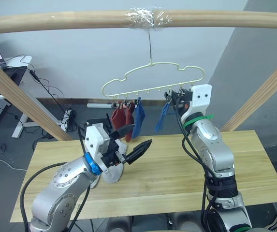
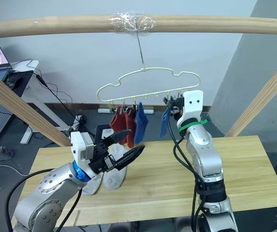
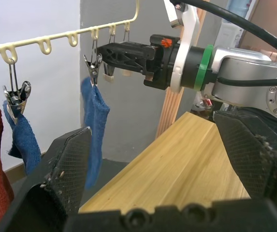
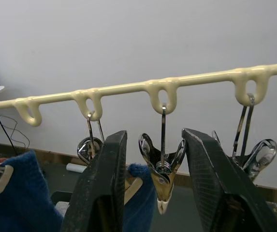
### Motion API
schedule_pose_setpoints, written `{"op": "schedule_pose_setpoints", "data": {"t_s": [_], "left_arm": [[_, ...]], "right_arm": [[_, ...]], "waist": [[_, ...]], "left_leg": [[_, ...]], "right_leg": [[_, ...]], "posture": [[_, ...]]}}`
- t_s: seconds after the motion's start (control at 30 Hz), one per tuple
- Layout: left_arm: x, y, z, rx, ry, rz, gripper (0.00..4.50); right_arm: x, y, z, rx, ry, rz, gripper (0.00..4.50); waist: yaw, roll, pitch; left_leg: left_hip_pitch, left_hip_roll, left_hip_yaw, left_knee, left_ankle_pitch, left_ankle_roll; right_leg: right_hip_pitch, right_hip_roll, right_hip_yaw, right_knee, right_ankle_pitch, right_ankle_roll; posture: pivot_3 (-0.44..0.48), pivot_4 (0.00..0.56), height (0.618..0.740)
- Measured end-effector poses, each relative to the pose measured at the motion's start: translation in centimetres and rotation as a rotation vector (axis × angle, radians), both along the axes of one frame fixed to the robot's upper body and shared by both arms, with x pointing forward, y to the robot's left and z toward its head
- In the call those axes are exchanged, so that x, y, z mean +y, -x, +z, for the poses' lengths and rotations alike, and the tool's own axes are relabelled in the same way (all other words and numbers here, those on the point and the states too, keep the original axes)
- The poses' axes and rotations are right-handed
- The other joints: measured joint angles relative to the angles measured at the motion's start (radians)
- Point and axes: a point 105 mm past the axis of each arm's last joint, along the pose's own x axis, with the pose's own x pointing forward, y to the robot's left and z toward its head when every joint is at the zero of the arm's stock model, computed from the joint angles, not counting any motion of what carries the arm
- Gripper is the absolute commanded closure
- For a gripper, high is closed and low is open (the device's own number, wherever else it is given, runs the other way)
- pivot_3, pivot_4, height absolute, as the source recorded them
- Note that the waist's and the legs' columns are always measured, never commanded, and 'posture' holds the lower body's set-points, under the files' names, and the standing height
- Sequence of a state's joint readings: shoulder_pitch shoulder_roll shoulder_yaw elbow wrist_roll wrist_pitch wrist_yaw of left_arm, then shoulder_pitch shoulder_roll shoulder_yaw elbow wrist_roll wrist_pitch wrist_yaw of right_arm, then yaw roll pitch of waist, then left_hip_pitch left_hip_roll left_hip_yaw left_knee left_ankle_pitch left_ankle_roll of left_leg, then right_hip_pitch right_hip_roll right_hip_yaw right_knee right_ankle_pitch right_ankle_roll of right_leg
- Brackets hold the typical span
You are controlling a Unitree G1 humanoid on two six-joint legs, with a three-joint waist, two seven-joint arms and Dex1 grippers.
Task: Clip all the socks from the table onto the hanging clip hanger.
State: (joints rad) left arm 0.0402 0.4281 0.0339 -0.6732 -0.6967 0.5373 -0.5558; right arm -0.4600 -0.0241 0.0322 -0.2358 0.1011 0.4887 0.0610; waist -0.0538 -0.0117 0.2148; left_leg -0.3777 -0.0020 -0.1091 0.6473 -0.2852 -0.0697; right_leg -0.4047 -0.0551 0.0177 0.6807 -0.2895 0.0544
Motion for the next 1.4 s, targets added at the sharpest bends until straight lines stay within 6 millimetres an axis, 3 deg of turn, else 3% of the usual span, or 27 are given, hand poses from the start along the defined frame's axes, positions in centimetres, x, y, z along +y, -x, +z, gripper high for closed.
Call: {"op": "schedule_pose_setpoints", "data": {"t_s": [1.4], "left_arm": [[-0.16,0.48,-0.78,-0.005,-0.025,-0.012,0.00]], "right_arm": [[0.36,0.15,-0.64,0.031,-0.020,0.001,2.63]], "waist": [[0.000,0.000,0.000]], "left_leg": [[0.000,0.000,0.000,0.000,0.000,0.000]], "right_leg": [[0.000,0.000,0.000,0.000,0.000,0.000]], "posture": [[0.005,0.180,0.740]]}}
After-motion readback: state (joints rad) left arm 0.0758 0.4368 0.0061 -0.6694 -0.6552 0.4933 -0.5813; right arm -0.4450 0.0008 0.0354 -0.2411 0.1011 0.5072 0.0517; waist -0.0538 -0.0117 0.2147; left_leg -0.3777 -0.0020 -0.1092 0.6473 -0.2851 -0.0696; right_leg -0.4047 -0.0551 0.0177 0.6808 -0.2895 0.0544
